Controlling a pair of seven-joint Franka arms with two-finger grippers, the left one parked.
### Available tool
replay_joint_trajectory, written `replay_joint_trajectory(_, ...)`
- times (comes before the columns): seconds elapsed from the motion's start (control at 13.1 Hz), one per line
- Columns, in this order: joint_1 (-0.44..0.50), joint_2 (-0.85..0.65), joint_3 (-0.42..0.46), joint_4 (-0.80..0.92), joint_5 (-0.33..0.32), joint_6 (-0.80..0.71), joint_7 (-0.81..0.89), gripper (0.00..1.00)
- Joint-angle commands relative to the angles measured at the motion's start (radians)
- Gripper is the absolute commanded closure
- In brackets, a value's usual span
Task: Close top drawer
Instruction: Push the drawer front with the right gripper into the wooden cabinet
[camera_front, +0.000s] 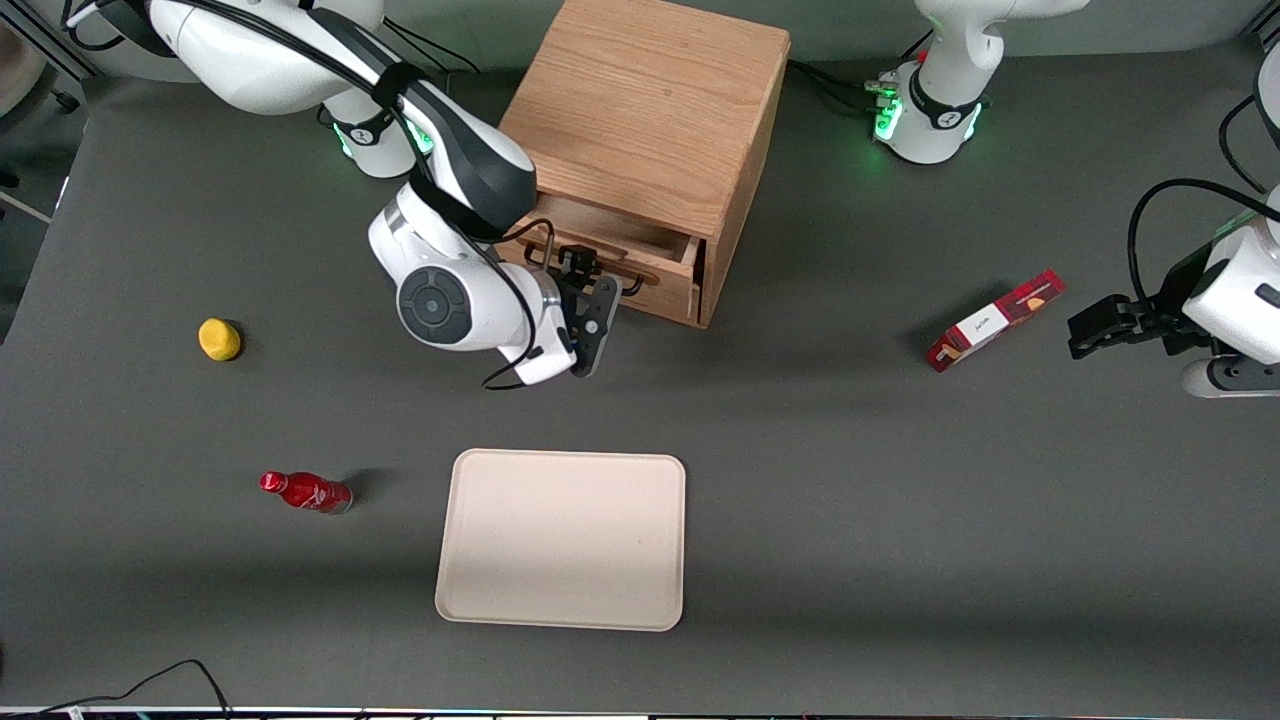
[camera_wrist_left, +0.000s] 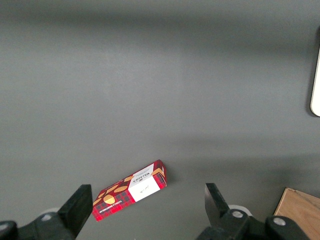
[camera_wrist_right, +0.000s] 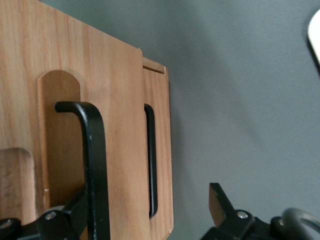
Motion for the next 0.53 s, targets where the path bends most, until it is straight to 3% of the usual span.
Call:
replay_joint_trajectory(0.0,-0.013,-0.053,0.027,-0.069,0.031,0.033,0.02,0.0)
replay_joint_trajectory(0.46,-0.013,-0.133,0.049,-0.186,0.094,0.121,0.02,0.0)
